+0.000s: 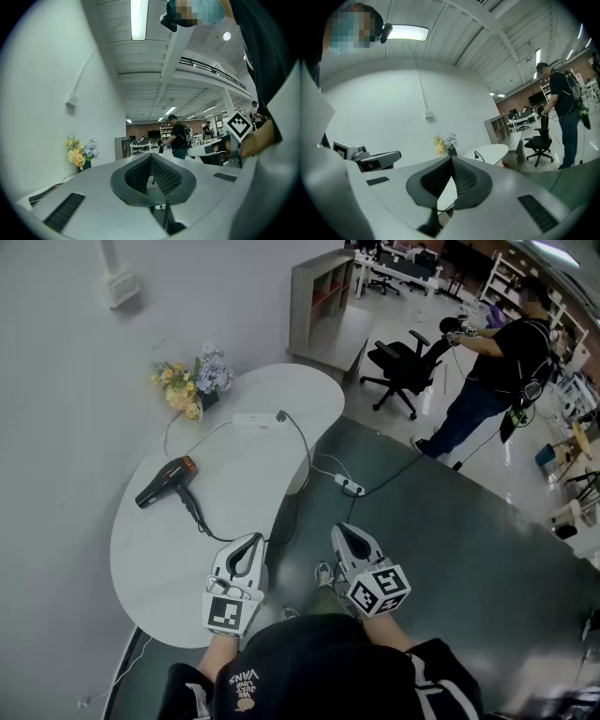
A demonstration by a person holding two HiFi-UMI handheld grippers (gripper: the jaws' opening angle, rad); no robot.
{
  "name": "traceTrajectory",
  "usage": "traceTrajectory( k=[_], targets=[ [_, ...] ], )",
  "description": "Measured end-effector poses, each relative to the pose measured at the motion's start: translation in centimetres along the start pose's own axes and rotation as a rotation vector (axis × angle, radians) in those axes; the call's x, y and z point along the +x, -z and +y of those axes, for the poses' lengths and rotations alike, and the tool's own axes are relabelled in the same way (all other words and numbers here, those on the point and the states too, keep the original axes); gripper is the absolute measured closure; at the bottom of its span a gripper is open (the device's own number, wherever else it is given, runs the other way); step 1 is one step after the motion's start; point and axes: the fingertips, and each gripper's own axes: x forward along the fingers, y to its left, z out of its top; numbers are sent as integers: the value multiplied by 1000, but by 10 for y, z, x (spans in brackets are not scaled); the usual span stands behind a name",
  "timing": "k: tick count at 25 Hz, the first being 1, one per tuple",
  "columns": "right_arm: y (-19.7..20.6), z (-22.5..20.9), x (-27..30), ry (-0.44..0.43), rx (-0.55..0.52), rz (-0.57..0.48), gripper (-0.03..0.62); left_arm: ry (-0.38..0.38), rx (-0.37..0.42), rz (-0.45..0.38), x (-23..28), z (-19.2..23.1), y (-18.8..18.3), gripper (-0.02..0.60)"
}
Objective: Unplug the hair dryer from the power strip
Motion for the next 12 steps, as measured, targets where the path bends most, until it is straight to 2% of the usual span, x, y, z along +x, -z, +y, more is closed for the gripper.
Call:
traceTrajectory(
  k=[7, 12],
  targets=[
    [-4, -7, 6, 6, 10, -14, 549, -1, 6, -15, 10, 3, -1, 561],
    [-7, -21, 16, 18, -16, -3, 546, 5, 22, 25, 25, 4, 12, 557]
  ],
)
